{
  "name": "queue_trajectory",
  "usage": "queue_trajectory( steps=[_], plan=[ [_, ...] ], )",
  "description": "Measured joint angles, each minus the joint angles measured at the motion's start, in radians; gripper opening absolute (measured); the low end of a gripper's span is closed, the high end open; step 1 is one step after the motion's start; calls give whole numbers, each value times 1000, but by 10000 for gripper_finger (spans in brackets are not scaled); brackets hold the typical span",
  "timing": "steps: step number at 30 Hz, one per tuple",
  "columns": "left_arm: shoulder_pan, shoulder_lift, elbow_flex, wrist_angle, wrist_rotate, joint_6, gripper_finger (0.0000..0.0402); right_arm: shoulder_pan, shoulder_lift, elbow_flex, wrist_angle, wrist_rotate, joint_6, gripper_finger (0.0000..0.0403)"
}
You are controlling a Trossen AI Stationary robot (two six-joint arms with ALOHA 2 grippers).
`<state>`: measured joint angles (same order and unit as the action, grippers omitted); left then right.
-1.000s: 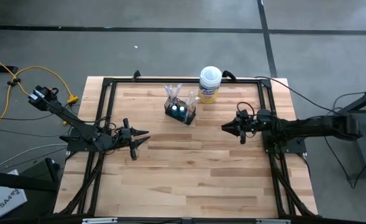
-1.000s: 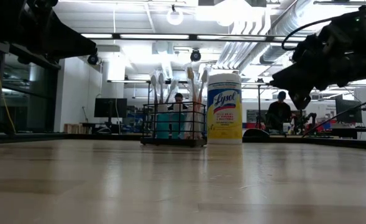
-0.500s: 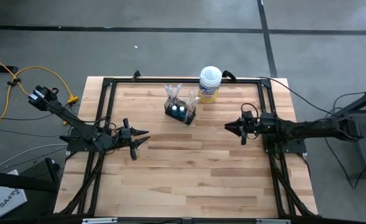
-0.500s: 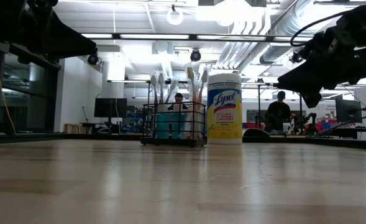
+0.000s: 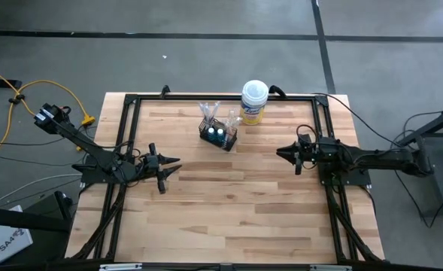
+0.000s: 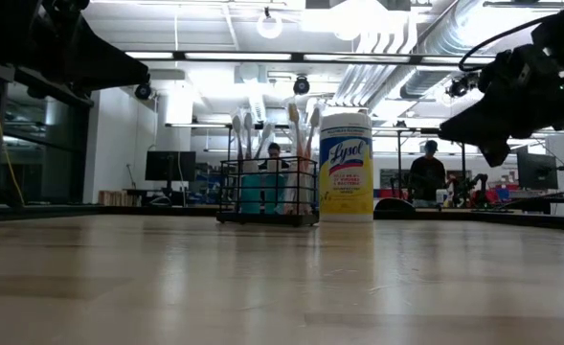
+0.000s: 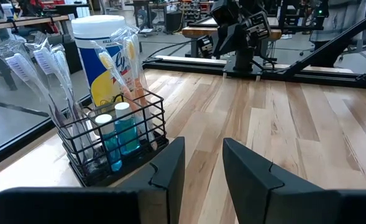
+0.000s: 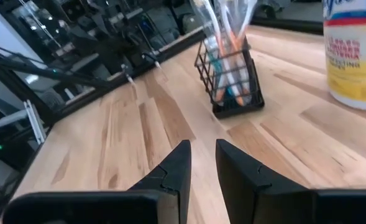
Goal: Pick & Place toothbrushing station
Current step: Return to Home Position
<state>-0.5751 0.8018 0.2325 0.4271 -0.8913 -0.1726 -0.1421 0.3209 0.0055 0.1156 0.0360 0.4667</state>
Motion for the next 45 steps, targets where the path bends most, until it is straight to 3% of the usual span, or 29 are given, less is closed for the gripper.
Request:
queue_trajectory(
  steps=[15, 26, 45],
  plan=[
    [0, 0, 0, 0, 3, 0, 103, 0, -95, 66, -295, 28, 4, 67],
    [0, 0, 0, 0, 11, -9, 103, 24, -176, 66, -283, 54, 17, 67],
    [0, 0, 0, 16, 10, -11, 103, 252, -201, 63, -165, 284, 27, 67]
  ],
)
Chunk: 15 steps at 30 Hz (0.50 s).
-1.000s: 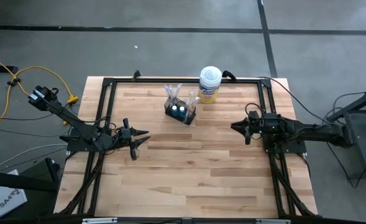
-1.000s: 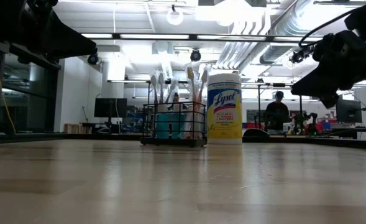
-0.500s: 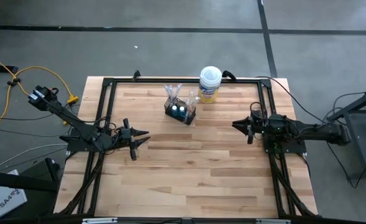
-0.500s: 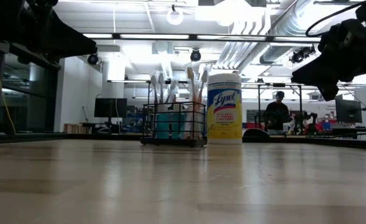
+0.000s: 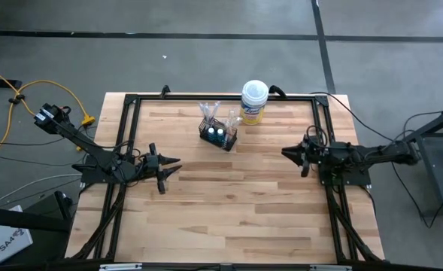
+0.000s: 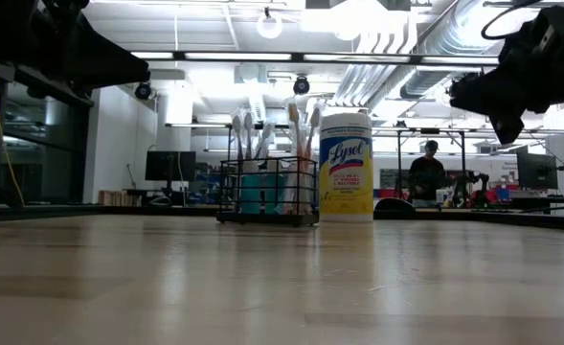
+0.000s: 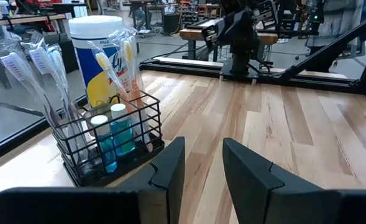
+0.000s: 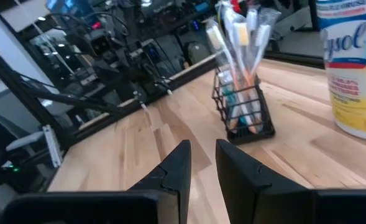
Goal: Pick & Place toothbrushing station
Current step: Return to Home Position
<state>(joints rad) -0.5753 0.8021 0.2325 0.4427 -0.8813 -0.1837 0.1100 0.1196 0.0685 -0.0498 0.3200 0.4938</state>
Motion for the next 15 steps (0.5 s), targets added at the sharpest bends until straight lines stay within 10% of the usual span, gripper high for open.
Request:
queue_trajectory(
  steps=[15],
  plan=[
    [0, 0, 0, 42, 50, 30, 103, -7, 21, -60, 110, -74, -27, 67]
  ],
)
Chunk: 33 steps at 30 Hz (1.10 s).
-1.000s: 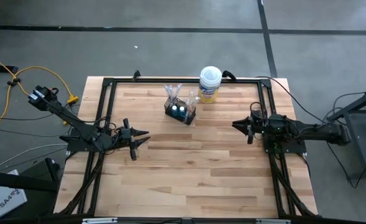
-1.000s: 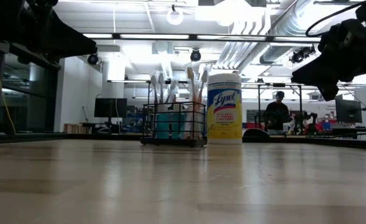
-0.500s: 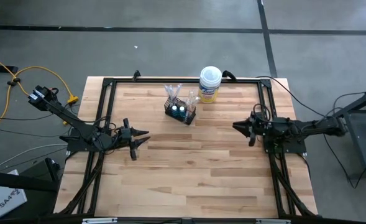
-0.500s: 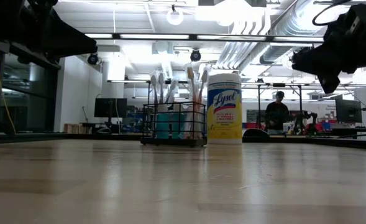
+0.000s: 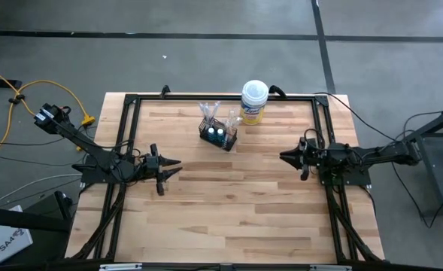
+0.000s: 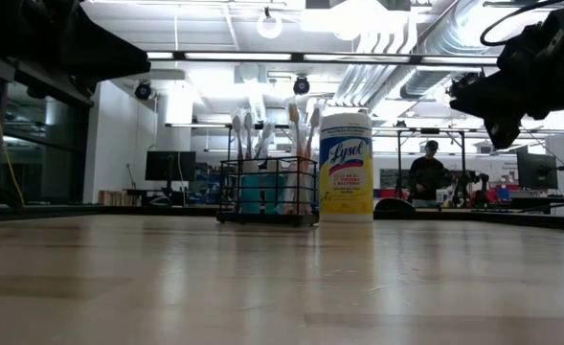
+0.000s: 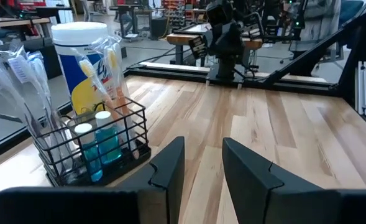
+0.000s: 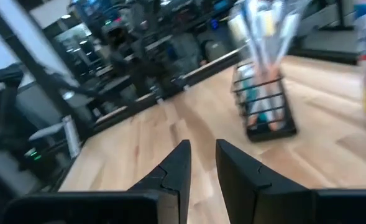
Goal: Pick & Place toothbrushing station
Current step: Return to Home Position
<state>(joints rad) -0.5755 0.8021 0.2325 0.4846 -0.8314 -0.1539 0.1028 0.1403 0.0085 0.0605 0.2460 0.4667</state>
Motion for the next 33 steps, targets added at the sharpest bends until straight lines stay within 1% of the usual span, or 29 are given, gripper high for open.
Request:
queue_trajectory(
  steps=[7, 15, 29, 33],
  plan=[
    [0, 0, 0, 3, 2, -1, 103, 0, 0, 0, -26, -178, 2, 67],
    [-1, 0, 0, 2, 3, -2, 103, 0, 3, -1, -46, -249, 1, 67],
    [-1, 0, 0, 2, 2, 5, 103, 0, 3, -1, -47, -253, 0, 67],
    [-1, 0, 0, 5, 2, 47, 103, 0, 3, -1, -47, -253, 0, 67]
  ],
)
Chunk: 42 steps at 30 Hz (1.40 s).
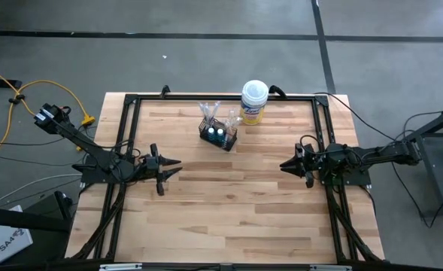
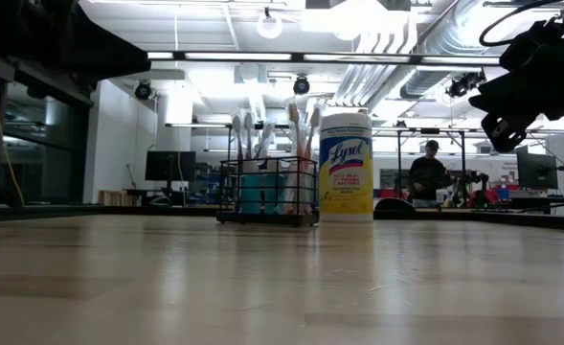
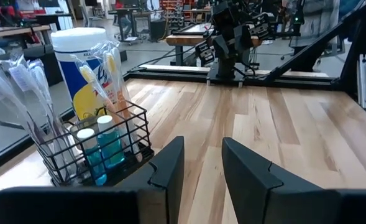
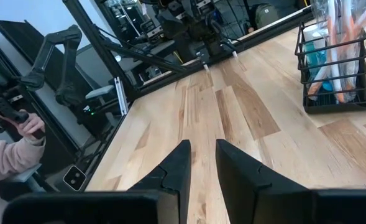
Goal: Pick & Place toothbrushing station
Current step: Return to Home Position
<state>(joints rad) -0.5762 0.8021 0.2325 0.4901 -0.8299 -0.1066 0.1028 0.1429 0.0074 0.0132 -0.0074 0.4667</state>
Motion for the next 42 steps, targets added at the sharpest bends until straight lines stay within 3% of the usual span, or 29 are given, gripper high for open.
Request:
queue_trajectory(
  steps=[6, 11, 20, 26, 30, 34, 42],
  plan=[
    [9, -9, 0, 45, 43, 83, 103, 0, 0, 0, 0, 0, 0, 67],
    [101, -8, 0, 91, 301, 122, 103, 0, 0, 0, 0, 0, 0, 67],
    [392, -3, 0, 54, 842, 59, 103, 0, 0, -1, 3, 0, 0, 67],
    [519, -72, -1, -50, 1038, 118, 103, 0, 0, -1, 3, 0, 0, 67],
    [577, -220, -1, -243, 1058, 126, 103, 0, 0, -1, 4, 0, 0, 67],
    [573, -365, -1, -390, 1003, 121, 103, 0, 0, -1, 4, 0, 0, 67],
    [478, -524, -34, -488, 847, 154, 103, 0, 0, -1, 5, 0, 0, 67]
  ],
)
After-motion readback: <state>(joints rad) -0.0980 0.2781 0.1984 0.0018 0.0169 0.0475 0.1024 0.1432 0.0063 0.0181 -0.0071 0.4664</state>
